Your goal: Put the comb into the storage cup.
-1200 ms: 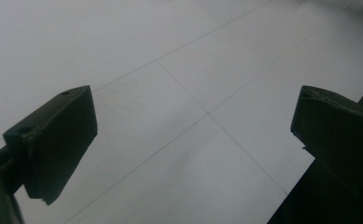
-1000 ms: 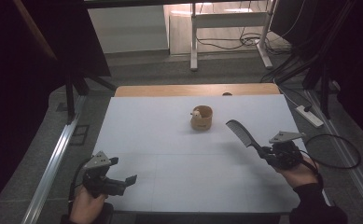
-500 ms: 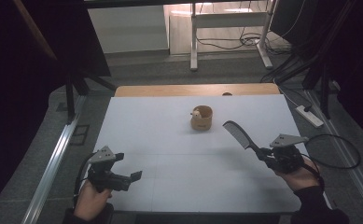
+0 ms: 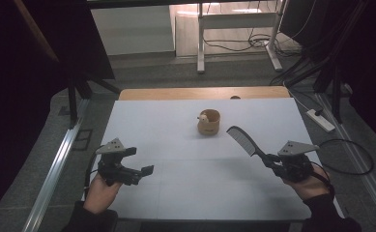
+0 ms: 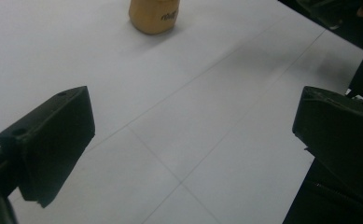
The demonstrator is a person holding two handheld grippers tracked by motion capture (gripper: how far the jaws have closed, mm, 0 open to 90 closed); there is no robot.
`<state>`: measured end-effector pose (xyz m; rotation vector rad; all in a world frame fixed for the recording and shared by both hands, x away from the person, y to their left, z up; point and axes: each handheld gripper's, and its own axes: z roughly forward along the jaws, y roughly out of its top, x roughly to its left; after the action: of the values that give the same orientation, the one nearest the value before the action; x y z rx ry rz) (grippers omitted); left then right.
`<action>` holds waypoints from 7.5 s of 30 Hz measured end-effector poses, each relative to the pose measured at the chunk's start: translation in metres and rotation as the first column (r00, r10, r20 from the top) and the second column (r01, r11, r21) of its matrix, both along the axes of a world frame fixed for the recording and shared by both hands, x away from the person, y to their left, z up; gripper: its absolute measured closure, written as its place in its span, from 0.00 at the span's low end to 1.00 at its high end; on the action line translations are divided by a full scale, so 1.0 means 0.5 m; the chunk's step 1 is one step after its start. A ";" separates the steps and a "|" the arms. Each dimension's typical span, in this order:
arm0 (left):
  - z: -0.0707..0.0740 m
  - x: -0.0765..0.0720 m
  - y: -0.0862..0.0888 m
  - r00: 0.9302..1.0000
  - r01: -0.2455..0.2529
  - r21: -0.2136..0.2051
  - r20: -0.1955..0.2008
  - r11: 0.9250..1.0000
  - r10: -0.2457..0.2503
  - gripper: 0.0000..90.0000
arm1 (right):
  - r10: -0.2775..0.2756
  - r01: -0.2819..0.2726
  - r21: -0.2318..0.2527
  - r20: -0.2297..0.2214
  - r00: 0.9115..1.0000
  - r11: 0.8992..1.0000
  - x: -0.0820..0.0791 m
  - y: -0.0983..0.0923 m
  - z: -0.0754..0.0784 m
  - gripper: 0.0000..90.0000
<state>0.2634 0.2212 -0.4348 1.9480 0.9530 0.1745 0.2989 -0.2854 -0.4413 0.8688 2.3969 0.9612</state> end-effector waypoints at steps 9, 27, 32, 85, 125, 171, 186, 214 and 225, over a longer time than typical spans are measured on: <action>0.021 0.034 -0.025 0.999 0.034 -0.017 0.007 0.999 -0.034 0.00 | 0.039 -0.039 -0.003 0.025 0.999 0.999 -0.009 0.013 0.002 0.81; 0.024 0.093 -0.059 0.994 0.100 -0.047 -0.026 0.994 -0.102 0.00 | 0.098 -0.099 0.007 0.072 0.993 0.995 -0.025 0.038 0.009 0.81; 0.021 0.107 -0.068 0.993 0.114 -0.045 -0.037 0.992 -0.116 0.00 | 0.116 -0.117 0.005 0.081 0.990 0.993 -0.027 0.044 0.009 0.81; 0.020 0.204 -0.157 0.945 0.278 -0.197 -0.118 0.940 -0.304 0.00 | 0.271 -0.273 -0.021 0.201 0.941 0.962 -0.054 0.111 0.012 0.81; 0.024 0.205 -0.215 0.855 0.356 -0.347 -0.254 0.868 -0.452 0.00 | 0.369 -0.353 -0.107 0.289 0.883 0.929 -0.070 0.164 0.006 0.81; 0.016 0.213 -0.202 0.848 0.221 -0.437 -0.356 0.872 -0.393 0.93 | 0.356 -0.324 -0.153 0.297 0.886 0.934 -0.054 0.177 -0.008 0.60; 0.025 0.216 -0.185 0.876 0.212 -0.409 -0.323 0.887 -0.358 0.93 | 0.277 -0.271 -0.061 0.202 0.939 0.961 -0.039 0.170 -0.004 0.29; 0.044 0.212 -0.159 0.901 0.226 -0.377 -0.270 0.898 -0.340 0.93 | 0.180 -0.182 0.013 0.102 0.978 0.983 -0.033 0.141 -0.002 0.05; 0.056 0.213 -0.142 0.915 0.210 -0.374 -0.252 0.903 -0.317 0.93 | 0.147 -0.148 0.039 0.032 0.989 0.988 -0.029 0.122 -0.005 0.02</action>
<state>0.3700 0.1502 -0.4070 1.7823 0.8335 -0.4407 0.2843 -0.2245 -0.4441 0.6944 2.4516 1.0743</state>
